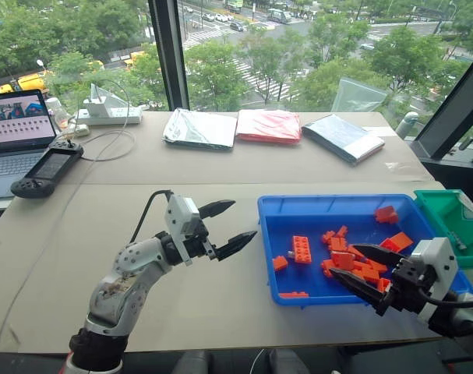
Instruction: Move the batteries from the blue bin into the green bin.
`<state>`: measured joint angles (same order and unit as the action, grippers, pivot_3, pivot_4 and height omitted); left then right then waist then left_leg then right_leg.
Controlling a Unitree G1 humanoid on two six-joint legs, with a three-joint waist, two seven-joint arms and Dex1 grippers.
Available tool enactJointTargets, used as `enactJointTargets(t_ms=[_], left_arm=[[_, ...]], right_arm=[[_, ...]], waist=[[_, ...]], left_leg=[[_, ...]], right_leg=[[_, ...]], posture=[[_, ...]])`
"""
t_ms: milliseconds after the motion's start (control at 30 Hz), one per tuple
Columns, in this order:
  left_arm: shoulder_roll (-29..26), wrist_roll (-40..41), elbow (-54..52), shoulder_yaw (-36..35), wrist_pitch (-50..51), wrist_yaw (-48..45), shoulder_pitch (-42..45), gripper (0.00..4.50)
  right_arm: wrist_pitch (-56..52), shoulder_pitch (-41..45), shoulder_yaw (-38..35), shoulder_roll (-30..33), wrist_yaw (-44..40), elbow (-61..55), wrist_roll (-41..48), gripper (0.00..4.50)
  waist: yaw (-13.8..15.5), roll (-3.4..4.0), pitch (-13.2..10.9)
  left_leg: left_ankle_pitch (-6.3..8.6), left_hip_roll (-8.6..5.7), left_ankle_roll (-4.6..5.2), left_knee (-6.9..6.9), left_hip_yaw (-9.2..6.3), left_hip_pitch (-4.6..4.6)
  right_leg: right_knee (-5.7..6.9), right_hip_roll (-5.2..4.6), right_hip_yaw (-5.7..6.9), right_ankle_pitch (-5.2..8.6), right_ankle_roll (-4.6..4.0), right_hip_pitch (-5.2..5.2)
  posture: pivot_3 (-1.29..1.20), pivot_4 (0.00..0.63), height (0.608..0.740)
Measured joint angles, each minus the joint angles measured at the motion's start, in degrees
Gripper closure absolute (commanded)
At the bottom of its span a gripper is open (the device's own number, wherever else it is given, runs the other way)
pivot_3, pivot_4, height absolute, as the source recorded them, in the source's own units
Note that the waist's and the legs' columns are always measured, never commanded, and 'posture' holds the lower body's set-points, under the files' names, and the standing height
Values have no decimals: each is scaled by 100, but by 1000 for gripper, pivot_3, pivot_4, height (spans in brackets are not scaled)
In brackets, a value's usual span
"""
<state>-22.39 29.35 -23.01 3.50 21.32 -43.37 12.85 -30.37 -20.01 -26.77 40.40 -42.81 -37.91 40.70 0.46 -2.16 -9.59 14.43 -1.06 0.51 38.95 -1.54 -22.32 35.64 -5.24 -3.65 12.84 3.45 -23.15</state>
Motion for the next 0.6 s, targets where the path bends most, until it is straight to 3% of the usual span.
enactJointTargets(t_ms=[333, 600], left_arm=[[-107, 93, 1, 87, 24, -364, 15, 0], [-354, 235, 21, 145, 108, -806, 58, 0]], right_arm=[[-32, 32, 0, -37, 371, 26, -291, 8], [-1041, 646, -178, 497, 1743, 888, -1247, 8]], waist=[[-3, 0, 0], [15, 5, 0]], left_leg=[[0, 0, 0, 0, 1, 0], [1, -3, 2, -5, 10, -5]], right_leg=[[0, 1, 0, 0, 0, -1], [0, 1, 4, 7, -5, -4]], posture=[[0, 150, 740], [0, 150, 740]])
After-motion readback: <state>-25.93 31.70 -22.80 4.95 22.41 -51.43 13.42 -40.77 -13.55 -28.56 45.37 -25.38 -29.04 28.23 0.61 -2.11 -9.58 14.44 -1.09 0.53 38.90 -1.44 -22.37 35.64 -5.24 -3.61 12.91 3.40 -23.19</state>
